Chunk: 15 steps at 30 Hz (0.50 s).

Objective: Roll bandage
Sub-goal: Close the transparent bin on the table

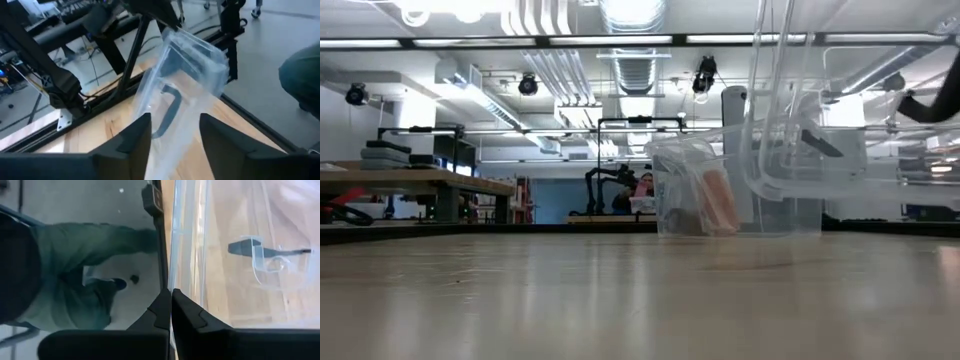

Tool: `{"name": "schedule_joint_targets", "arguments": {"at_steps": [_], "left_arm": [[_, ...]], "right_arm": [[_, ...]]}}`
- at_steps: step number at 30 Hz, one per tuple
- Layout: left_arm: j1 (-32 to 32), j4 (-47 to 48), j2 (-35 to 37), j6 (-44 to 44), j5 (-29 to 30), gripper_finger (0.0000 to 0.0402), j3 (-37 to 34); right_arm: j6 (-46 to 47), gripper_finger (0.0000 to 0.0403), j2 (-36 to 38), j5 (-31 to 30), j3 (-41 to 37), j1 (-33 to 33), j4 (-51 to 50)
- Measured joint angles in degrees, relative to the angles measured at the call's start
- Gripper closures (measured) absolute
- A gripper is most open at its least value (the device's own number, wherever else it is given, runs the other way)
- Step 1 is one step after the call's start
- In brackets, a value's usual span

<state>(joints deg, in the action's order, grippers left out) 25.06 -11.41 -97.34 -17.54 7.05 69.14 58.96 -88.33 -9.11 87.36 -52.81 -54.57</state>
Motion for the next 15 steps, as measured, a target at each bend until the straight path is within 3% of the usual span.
{"name": "schedule_joint_targets", "arguments": {"at_steps": [9,15], "left_arm": [[-0.17,-16.83,-0.90,-3.09,1.05,0.0166,-9.62],[-2.15,-23.99,-5.48,-6.15,0.38,0.0164,-10.55]], "right_arm": [[-0.65,0.0402,3.25,0.05,0.15,2.35,-0.02],[-4.47,0.0403,3.26,0.13,0.66,6.17,0.93]]}}
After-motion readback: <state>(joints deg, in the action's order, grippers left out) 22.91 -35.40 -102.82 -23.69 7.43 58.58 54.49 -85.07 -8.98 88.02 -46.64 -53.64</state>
